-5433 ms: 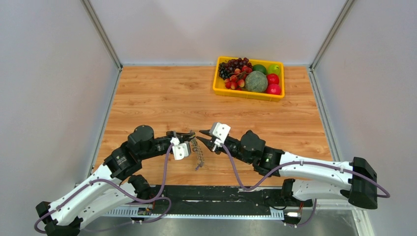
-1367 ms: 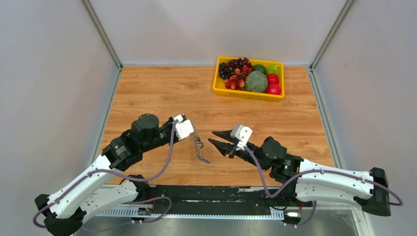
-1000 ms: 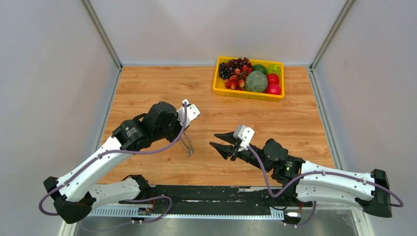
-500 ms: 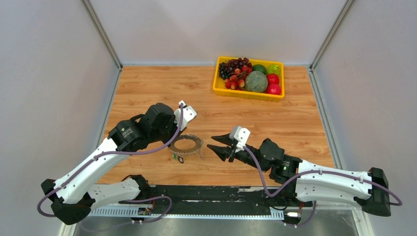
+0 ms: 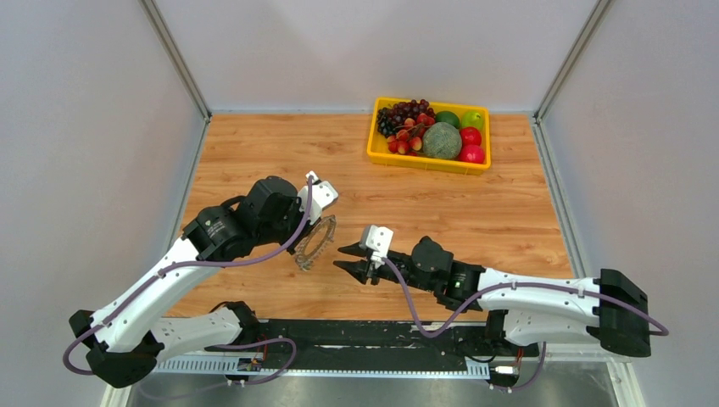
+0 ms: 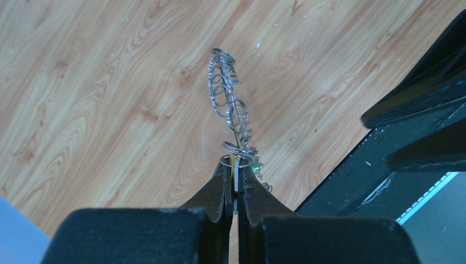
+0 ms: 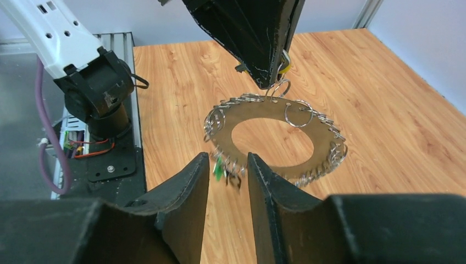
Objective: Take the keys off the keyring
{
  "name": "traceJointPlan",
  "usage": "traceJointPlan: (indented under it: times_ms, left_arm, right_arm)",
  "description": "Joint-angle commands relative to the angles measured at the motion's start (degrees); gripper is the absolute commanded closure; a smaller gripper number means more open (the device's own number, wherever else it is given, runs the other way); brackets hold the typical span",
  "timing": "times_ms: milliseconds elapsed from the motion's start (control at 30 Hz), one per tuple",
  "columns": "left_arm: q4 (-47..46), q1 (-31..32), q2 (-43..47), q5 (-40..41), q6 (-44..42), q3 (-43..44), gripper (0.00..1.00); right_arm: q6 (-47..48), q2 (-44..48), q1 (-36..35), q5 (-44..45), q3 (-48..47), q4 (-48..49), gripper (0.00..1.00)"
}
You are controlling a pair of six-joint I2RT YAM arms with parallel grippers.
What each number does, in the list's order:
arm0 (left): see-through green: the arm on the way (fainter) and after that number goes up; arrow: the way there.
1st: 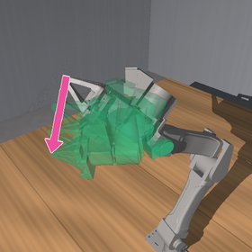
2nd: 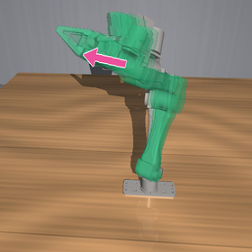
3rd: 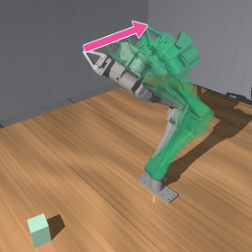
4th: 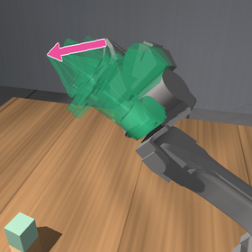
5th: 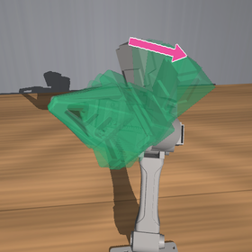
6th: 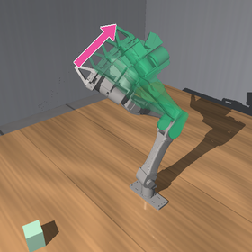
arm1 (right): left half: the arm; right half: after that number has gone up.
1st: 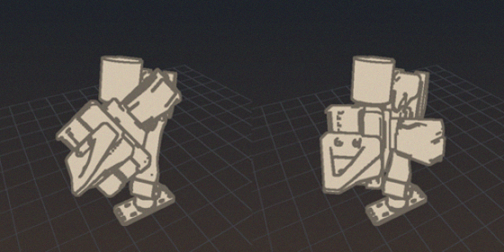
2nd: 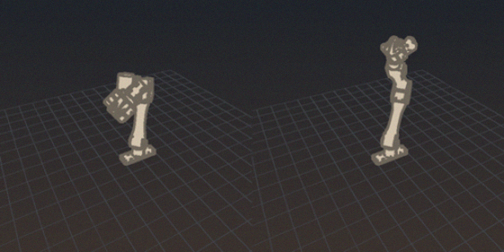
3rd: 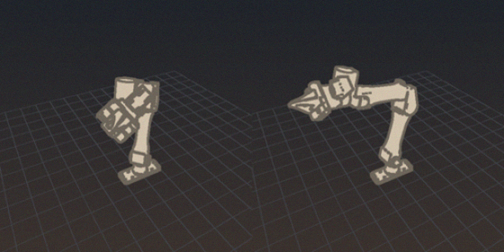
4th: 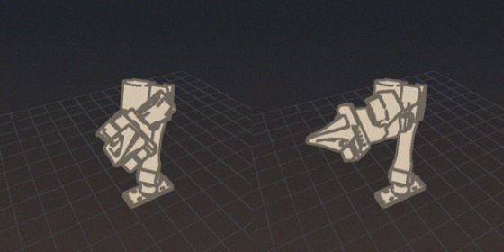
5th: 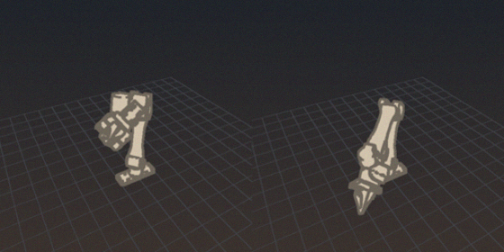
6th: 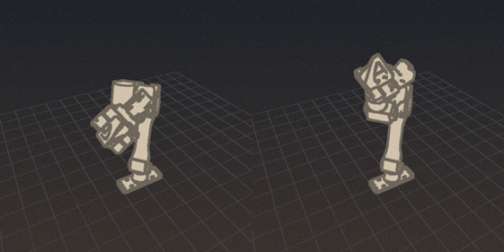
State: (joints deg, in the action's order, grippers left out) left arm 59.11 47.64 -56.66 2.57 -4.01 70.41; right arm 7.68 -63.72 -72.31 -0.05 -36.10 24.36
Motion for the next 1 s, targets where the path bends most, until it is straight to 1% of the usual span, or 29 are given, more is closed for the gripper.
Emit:
traceJointPlan:
  times_ms: [0, 67, 100, 133, 367, 633, 867, 967]
  left_arm:
    - [-0.17, 0.16, -0.51, -1.52, 2.68, 3.85, 1.00]
    - [0.54, 0.14, -1.07, -1.98, 3.19, 4.33, 1.00]
    - [0.95, 0.08, -1.21, -2.10, 3.69, 4.49, 1.00]
    - [1.16, 0.08, -1.53, -2.19, 3.90, 4.76, 1.00]
    - [2.58, 0.08, -2.40, -5.00, 6.06, 5.70, 1.00]
    - [2.99, 0.07, -2.86, -6.98, 8.09, 6.34, 1.00]
    - [2.92, 0.16, -2.30, -7.28, 8.23, 6.61, 1.00]
    - [2.83, 0.12, -2.40, -8.04, 8.44, 6.67, 1.00]
  right_arm:
    - [3.52, -2.86, -0.20, 0.05, -3.33, 8.54, 0.64]
    - [4.66, -4.17, -0.22, 2.31, -3.60, 10.15, 0.64]
    - [5.23, -4.69, -0.19, 2.46, -3.75, 12.11, 0.64]
    - [5.71, -5.26, -0.18, 2.66, -3.80, 11.61, 0.64]
    - [7.32, -8.14, -0.20, 4.47, -3.85, 16.55, 0.65]
    - [7.41, -11.16, -0.13, 4.68, -5.21, 17.69, 0.65]
    - [6.65, -11.71, -0.15, 4.88, -5.04, 17.70, 0.66]
    - [6.62, -12.02, -0.12, 4.67, -5.17, 17.63, 0.69]
